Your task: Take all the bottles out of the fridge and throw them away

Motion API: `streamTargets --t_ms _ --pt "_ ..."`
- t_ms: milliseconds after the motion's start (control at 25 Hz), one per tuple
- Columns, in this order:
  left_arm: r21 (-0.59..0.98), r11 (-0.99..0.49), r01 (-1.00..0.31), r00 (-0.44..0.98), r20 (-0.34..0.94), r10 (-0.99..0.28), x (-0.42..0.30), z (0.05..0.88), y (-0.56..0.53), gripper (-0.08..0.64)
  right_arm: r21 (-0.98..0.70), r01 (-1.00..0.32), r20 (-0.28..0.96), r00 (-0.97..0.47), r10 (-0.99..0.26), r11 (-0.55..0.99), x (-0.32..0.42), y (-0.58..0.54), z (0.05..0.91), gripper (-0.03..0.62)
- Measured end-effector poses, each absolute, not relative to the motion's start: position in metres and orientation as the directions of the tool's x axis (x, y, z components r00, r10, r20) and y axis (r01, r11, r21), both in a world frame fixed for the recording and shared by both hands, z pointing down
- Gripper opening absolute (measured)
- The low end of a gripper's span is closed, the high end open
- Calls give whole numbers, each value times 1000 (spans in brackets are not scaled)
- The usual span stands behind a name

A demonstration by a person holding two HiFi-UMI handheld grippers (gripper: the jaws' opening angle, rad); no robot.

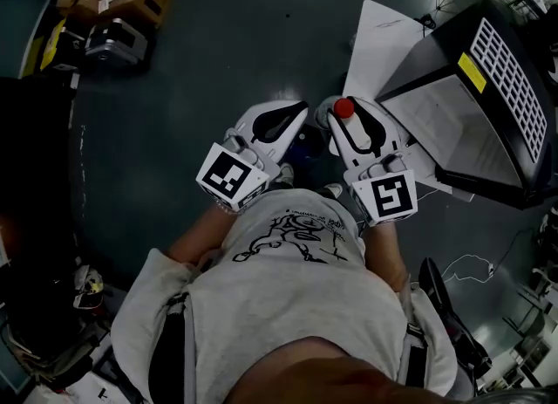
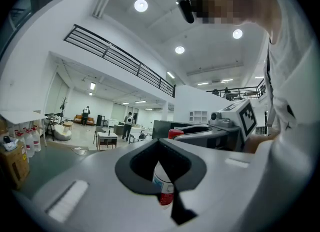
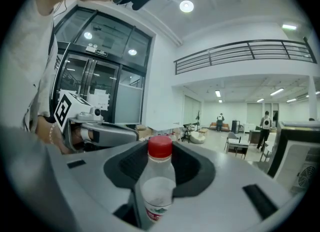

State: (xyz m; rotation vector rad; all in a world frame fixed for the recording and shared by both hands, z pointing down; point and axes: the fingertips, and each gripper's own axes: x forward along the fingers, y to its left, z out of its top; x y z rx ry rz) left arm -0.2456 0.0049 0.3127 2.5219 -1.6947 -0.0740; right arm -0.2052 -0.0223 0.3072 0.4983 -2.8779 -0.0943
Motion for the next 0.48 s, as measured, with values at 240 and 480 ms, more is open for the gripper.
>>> streamTargets --t_ms 240,480 --pt "125 -357 -926 362 23 -932 -263 318 19 9 88 -327 219 -915 -339 941 -221 -12 309 150" --pt "129 -340 -932 345 23 -938 -264 320 27 9 108 -316 204 -921 -332 943 -216 -14 309 150"
